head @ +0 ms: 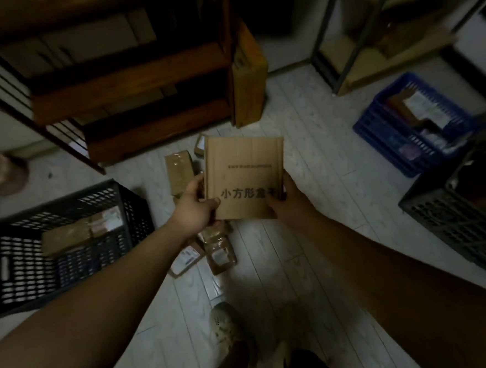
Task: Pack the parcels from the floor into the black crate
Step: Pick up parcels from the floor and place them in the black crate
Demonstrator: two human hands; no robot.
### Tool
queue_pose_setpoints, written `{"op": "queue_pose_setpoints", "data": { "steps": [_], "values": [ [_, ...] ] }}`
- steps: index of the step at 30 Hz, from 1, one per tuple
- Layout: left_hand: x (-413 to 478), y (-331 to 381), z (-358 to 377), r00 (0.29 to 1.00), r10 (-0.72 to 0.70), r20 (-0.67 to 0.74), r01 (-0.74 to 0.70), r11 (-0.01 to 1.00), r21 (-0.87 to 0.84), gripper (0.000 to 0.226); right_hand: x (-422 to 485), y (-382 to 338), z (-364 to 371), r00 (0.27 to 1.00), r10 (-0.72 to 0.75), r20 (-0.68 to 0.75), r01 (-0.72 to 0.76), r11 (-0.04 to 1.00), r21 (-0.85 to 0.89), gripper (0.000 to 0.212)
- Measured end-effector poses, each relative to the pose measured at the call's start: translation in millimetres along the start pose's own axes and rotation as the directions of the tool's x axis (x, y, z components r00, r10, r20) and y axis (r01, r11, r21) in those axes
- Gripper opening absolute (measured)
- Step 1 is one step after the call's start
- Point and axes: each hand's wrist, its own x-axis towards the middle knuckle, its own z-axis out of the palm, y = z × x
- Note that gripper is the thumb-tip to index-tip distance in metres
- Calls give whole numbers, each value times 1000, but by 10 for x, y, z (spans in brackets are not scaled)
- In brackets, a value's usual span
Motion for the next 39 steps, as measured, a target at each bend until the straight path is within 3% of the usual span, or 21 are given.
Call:
{"op": "queue_pose_setpoints", "data": {
  "steps": [5, 11, 17, 19, 20, 23, 26, 28, 29, 32, 35, 39],
  "values": [
    [-678, 430, -427, 994, 75, -74, -83, 989, -118, 52, -490, -778, 9, 987, -158, 39, 160, 984, -71, 58],
    [-1452, 804, -780, 959, 169, -227, -210, 963, -169, 50, -1069, -1467, 35, 958, -271, 99, 278, 957, -76, 64],
    [-2093, 1034, -1215, 925, 265, -272, -277, 961, -5, 47, -1430, -2131, 138, 946, -324, -21, 323, 945, -57, 91],
    [-2269, 1094, -1454, 914, 287, -286, -291, 956, 30, 45, -1488, -2300, 252, 938, -346, -36, 343, 937, -64, 86],
    [-2351, 1113, -1597, 909, 300, -291, -305, 952, 30, 44, -1503, -2366, 341, 927, -374, -40, 370, 926, -76, 73],
    [-2548, 1099, -2078, 867, 315, -386, -355, 934, -36, 38, -1549, -2544, 727, 892, -445, -81, 438, 894, -90, 37],
    [-2659, 947, -2596, 774, 261, -577, -351, 935, -49, 74, -1612, -2727, 1288, 910, -402, -102, 410, 910, 68, 24],
    [-2728, 781, -2937, 799, 170, -577, -295, 947, -130, 93, -1672, -2836, 1747, 931, -349, -108, 364, 914, 178, 21],
    [-2770, 692, -3087, 844, 138, -518, -262, 949, -174, 90, -1706, -2874, 1982, 938, -329, -106, 345, 914, 212, 19],
    [-2877, 445, -3533, 899, 149, -412, -185, 981, -50, 65, -1782, -2951, 2655, 957, -282, -71, 290, 929, 228, 19],
    [-2991, 281, -3984, 852, 168, -495, -189, 982, 8, 63, -1853, -3010, 3183, 960, -278, 9, 273, 948, 164, 36],
    [-3080, 158, -4476, 822, 184, -539, -208, 978, 17, 64, -1875, -3026, 3702, 900, -410, 146, 419, 907, -38, 49]
  ]
}}
